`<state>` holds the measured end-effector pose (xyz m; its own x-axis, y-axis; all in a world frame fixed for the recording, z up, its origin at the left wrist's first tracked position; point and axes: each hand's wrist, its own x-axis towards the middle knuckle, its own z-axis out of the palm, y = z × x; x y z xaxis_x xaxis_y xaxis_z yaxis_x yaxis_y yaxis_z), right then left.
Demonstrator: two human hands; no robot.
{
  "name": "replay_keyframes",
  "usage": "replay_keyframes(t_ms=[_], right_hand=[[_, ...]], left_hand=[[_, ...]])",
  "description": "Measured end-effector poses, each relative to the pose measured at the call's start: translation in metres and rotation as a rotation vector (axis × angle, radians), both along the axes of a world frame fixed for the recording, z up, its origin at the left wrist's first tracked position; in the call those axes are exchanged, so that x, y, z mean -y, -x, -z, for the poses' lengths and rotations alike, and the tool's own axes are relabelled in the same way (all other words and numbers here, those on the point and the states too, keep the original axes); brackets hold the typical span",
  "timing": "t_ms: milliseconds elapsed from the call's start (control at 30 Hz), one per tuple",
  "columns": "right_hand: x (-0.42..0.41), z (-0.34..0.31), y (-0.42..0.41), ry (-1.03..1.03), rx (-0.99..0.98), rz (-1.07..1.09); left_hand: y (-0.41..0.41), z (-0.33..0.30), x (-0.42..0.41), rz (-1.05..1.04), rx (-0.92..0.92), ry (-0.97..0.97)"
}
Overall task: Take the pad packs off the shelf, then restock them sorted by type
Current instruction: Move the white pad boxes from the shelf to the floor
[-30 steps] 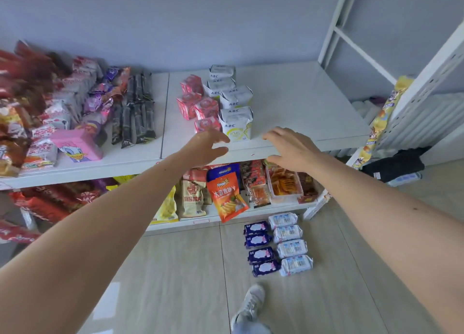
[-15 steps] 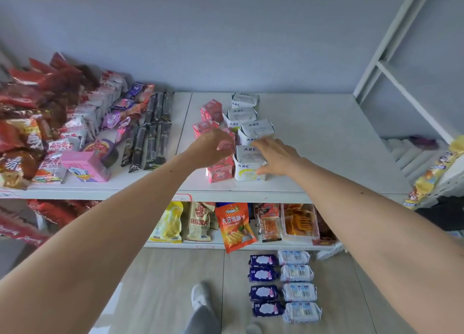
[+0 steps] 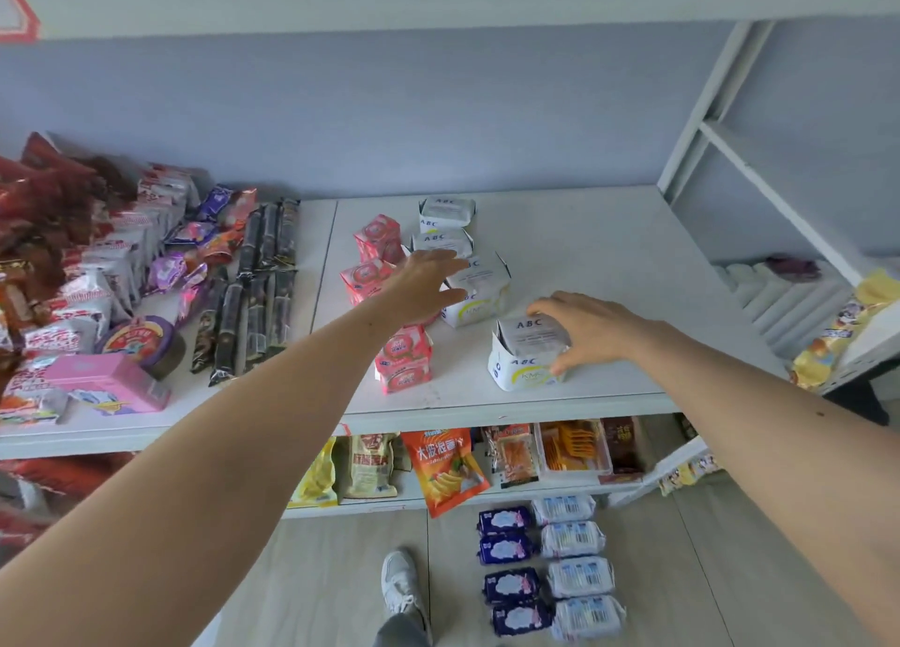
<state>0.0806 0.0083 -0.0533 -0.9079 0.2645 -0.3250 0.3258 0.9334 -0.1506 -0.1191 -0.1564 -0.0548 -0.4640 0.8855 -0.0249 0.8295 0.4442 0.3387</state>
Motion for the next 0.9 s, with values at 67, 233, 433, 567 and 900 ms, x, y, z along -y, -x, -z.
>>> replay_keyframes(t_ms=[67,233,433,567,900], right_hand=[[-0.004,0.003,-0.005,0.02,-0.013,0.011],[-0.005,0.007,-0.008,0.041,-0.034,0.002],[-0.015,0.004,-0.015,0.044,-0.034,0.006],[-0.018,0.005,-0.02,0.037,-0.044,0.012],[-0.017,0.008,-0.027,0.087,-0.056,0.041]], left_hand=[[0.003,0.008,-0.008,0.014,-0.063,0.066],[0.007,0.019,-0.016,0.042,-0.224,0.193],[0.009,0.028,-0.017,0.018,-0.174,0.073],[0.004,0.029,-0.019,-0.01,-0.124,-0.027],[-0.001,0.025,-0.025,-0.011,0.013,-0.062]])
